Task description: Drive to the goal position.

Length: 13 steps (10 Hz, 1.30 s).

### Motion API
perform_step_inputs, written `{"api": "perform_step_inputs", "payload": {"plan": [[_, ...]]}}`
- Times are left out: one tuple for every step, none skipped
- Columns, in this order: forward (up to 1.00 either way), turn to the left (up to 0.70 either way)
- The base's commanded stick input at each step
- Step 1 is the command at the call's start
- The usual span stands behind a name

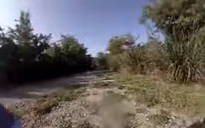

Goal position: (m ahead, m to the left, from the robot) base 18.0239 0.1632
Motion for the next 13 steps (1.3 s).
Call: {"api": "perform_step_inputs", "payload": {"plan": [[0.7,0.0],[0.7,0.0],[0.7,0.0],[0.7,0.0],[0.7,0.0],[0.7,0.0],[0.7,0.0],[0.7,0.0],[0.7,0.0],[0.7,0.0],[0.7,0.0],[0.7,0.0],[0.7,0.0]]}}
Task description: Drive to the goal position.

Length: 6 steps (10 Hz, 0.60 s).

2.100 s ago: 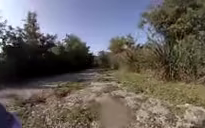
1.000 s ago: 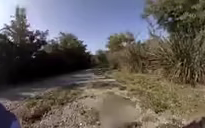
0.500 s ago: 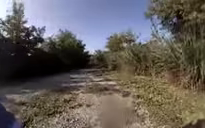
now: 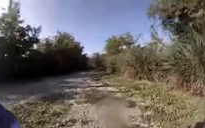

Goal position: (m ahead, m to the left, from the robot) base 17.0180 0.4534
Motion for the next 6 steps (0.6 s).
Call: {"api": "perform_step_inputs", "payload": {"plan": [[0.7,0.0],[0.7,0.0],[0.7,0.0],[0.7,0.21],[0.7,0.27],[0.7,0.27]]}}
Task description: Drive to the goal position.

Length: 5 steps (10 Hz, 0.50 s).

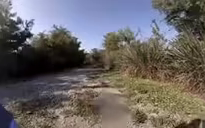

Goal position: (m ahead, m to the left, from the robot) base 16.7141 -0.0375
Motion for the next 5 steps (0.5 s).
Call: {"api": "perform_step_inputs", "payload": {"plan": [[0.7,0.27],[0.7,0.16],[0.7,0.0],[0.7,0.0],[0.7,0.01]]}}
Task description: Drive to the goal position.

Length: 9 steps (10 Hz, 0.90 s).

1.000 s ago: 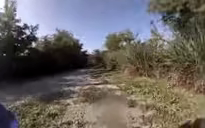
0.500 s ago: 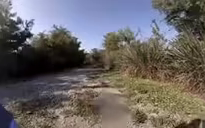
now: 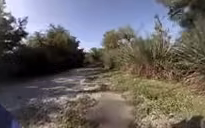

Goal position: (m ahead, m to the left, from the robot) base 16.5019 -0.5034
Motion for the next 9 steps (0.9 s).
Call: {"api": "perform_step_inputs", "payload": {"plan": [[0.7,0.27],[0.7,0.27],[0.7,0.27],[0.7,0.27],[0.7,0.27],[0.7,0.07],[0.7,0.0],[0.7,0.0],[0.7,0.0]]}}
